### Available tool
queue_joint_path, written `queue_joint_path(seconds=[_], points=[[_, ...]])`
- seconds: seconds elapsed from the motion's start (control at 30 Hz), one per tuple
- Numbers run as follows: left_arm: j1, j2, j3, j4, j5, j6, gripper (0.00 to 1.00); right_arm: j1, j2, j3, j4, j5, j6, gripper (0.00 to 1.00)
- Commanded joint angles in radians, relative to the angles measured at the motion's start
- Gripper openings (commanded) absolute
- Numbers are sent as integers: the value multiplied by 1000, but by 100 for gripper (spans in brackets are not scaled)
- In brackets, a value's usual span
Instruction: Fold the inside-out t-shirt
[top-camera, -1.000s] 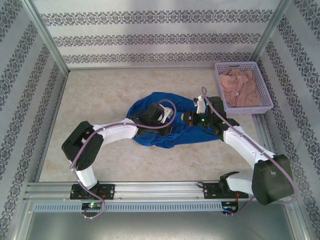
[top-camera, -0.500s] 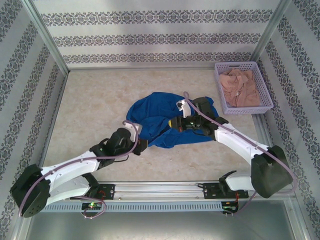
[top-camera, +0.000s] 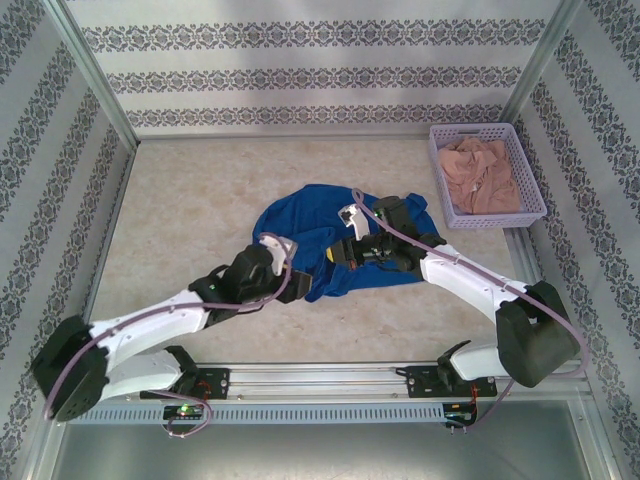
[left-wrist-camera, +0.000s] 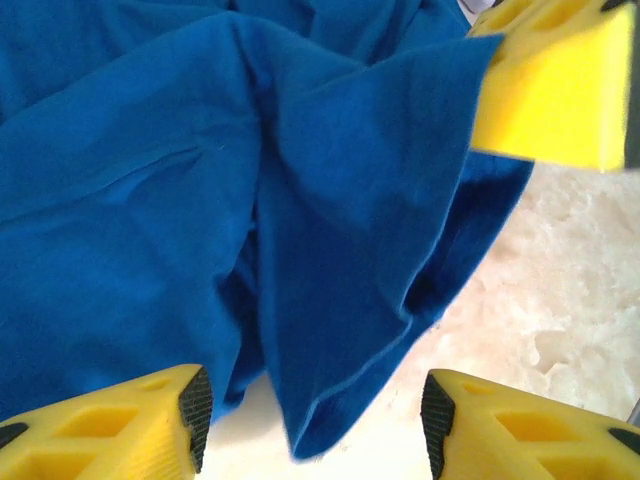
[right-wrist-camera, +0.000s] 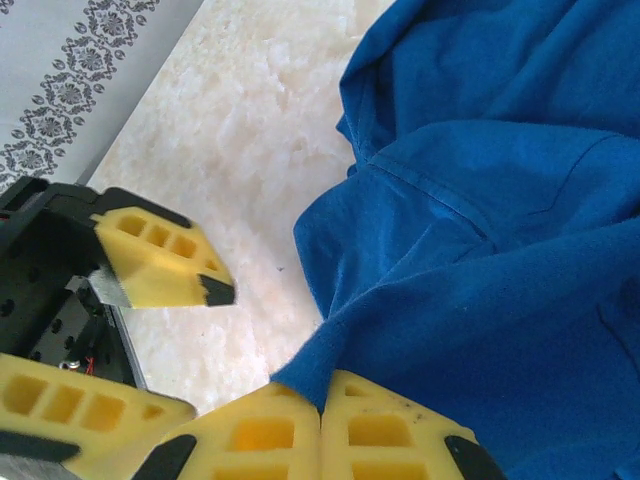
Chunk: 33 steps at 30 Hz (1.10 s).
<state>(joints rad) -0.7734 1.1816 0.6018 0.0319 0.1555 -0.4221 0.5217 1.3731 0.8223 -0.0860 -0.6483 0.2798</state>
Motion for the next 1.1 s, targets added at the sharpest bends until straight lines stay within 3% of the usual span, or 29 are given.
queue_joint_path(seconds=[0.0, 0.13, 0.2, 0.43, 0.47, 0.5, 0.57, 0.67, 0.83, 1.07], points=[[-15, 106, 71, 69, 80, 40, 60, 11, -19, 11, -4, 0, -19, 0], [-14, 201, 128, 72, 56, 48, 58, 11, -27, 7, -1, 3, -19, 0], [-13, 228, 132, 91, 50, 48, 53, 11, -31, 4, -1, 6, -19, 0], [6, 260, 133, 157, 26, 20, 1, 11, -31, -11, -29, 21, -37, 0], [14, 246, 126, 159, 19, 7, 0, 9, -39, -7, -62, 55, -44, 0], [20, 230, 116, 160, 13, -5, 0, 10, -47, -1, -100, 102, -50, 7], [34, 190, 98, 139, -4, -31, 0, 34, -64, 39, -248, 272, -65, 32], [37, 155, 101, 74, -13, -43, 0, 143, -102, 51, -367, 499, -80, 46], [37, 128, 90, 56, -6, -74, 0, 242, -169, -112, -177, 562, 105, 55], [37, 114, 103, 33, -2, -72, 0, 288, -156, -201, -77, 622, 156, 58]])
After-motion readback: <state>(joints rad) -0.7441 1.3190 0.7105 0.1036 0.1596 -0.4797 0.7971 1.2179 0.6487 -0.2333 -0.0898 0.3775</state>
